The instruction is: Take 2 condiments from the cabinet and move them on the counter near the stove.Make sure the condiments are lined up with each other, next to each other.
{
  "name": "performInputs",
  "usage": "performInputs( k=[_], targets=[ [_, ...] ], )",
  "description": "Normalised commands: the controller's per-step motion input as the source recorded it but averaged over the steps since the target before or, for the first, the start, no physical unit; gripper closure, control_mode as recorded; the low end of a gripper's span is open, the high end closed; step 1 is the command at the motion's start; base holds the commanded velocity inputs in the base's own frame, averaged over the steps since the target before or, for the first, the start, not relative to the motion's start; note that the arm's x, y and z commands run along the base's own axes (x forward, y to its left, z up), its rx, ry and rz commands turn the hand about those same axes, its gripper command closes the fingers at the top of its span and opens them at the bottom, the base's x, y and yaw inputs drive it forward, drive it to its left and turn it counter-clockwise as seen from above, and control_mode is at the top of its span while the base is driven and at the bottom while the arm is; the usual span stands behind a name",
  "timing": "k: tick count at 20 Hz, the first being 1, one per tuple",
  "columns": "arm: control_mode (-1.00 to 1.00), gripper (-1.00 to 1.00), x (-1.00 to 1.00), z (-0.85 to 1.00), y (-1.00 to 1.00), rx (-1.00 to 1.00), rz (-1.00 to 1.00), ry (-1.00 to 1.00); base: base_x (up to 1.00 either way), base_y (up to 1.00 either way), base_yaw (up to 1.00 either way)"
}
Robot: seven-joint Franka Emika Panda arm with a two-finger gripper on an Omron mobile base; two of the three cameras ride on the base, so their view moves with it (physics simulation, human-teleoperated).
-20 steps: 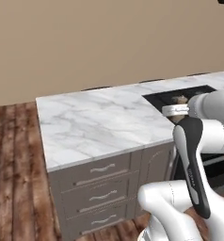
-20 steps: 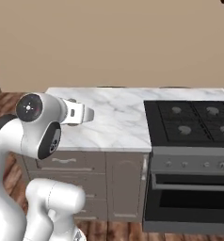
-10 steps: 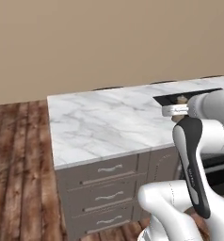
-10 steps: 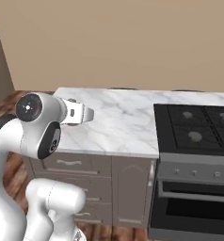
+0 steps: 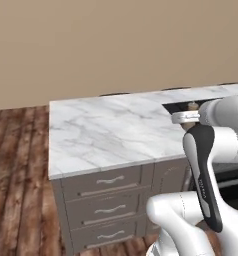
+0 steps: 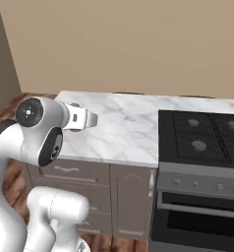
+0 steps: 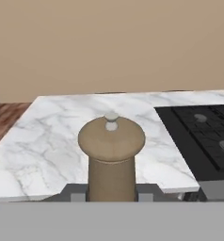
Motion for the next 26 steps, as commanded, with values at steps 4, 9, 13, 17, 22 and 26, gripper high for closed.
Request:
performInputs(
  k=[4,9,13,17,22,26],
  targets=[
    [1.00,1.00,0.00,0.00,0.00,0.00,0.00,0.00,0.38,-0.22,0.08],
    [1.00,1.00,0.00,0.00,0.00,0.00,0.00,0.00,0.51,0.00,0.00],
    [1.00,1.00,0.00,0.00,0.00,0.00,0.00,0.00,0.60,0.00,0.00],
    [1.00,1.00,0.00,0.00,0.00,0.00,0.00,0.00,0.53,-0.02,0.00],
    [1.00,1.00,0.00,0.00,0.00,0.00,0.00,0.00,0.46,0.00,0.00],
    [1.00,1.00,0.00,0.00,0.00,0.00,0.00,0.00,0.41,0.00,0.00]
  ],
)
